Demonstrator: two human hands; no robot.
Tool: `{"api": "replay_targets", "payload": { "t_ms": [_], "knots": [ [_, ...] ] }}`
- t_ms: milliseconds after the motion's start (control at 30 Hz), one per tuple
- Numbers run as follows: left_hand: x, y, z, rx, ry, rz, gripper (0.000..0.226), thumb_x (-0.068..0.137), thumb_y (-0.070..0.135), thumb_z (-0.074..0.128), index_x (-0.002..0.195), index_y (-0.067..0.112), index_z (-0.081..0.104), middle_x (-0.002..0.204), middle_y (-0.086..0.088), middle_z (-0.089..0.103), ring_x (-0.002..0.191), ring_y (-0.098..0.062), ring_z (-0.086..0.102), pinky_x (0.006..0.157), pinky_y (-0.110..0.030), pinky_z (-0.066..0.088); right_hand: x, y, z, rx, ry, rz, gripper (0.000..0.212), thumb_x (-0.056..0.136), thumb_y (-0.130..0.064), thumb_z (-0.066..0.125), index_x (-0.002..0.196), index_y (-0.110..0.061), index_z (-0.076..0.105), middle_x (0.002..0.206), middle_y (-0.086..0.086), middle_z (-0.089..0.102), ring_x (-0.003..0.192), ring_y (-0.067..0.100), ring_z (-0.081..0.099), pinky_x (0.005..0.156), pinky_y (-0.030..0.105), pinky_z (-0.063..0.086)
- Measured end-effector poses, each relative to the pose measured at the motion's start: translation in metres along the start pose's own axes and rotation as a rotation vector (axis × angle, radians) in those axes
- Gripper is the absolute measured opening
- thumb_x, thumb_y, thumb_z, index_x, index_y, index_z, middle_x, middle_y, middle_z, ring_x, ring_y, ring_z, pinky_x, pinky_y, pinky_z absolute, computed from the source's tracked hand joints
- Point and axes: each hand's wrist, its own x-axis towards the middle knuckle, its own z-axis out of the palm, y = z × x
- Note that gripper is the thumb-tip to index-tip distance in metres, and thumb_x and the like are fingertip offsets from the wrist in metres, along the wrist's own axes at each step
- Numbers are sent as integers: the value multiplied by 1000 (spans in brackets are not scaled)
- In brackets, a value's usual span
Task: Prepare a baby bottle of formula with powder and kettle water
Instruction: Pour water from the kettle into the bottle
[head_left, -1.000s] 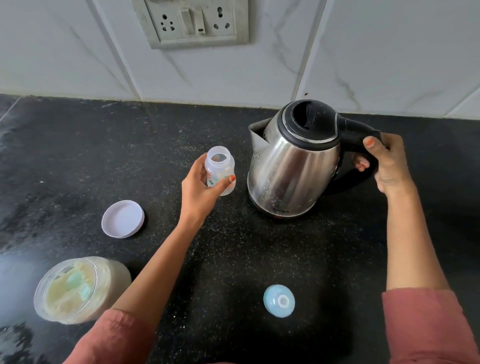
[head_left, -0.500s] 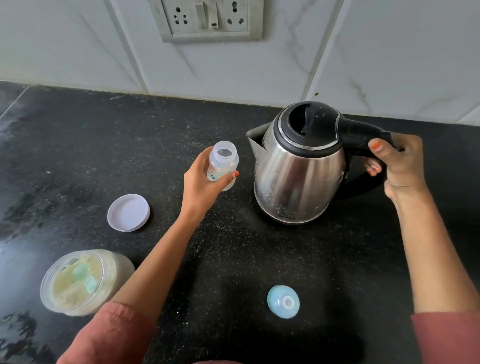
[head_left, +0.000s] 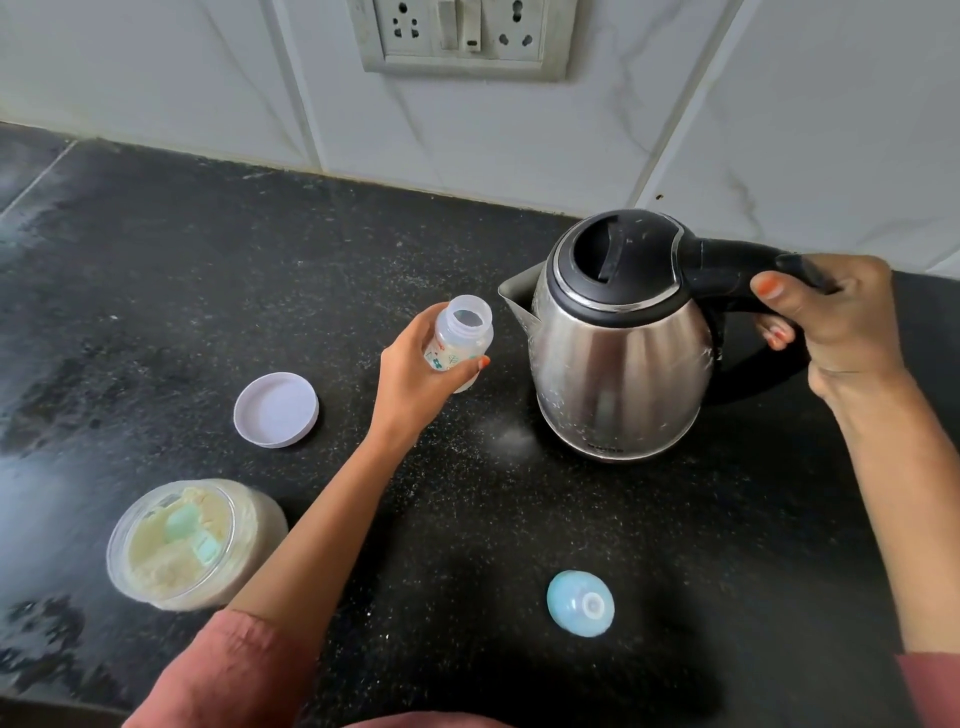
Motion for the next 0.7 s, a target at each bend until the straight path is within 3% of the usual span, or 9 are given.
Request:
{"api": "replay_targets", "payload": {
  "t_ms": [133,333,467,700],
  "knots": [
    [-1,-2,-2,-4,-10,1,61,67,16,82,121,19,54,110,11,60,105,-7,57,90,-20,45,-1,-11,8,-53,-13,-4,38,60,-54,74,43,-25,57,35,-12,45,32,5,39,37,14,32],
    [-1,-5,-5,5,-22,11,57,67,15,82,116,23,54,107,12,60,102,-6,57,84,-9,43,-1,-21,13,-101,-50,9,38,54,-64,73,47,-29,61,36,-12,43,31,5,36,36,15,31],
    [-3,-6,-7,11,-32,17,57,66,15,82,116,23,54,107,13,60,102,-5,56,84,-9,42,-1,-28,15,-154,-44,-2,26,55,-54,75,47,-33,63,35,-12,44,32,4,37,36,14,30],
    [-5,-6,-8,-2,-48,22,57,66,16,82,113,27,52,107,15,59,102,-3,56,81,-3,40,-1,-43,16,-173,-75,10,41,52,-67,73,45,-28,59,36,-11,43,33,4,36,36,15,29]
  ]
}}
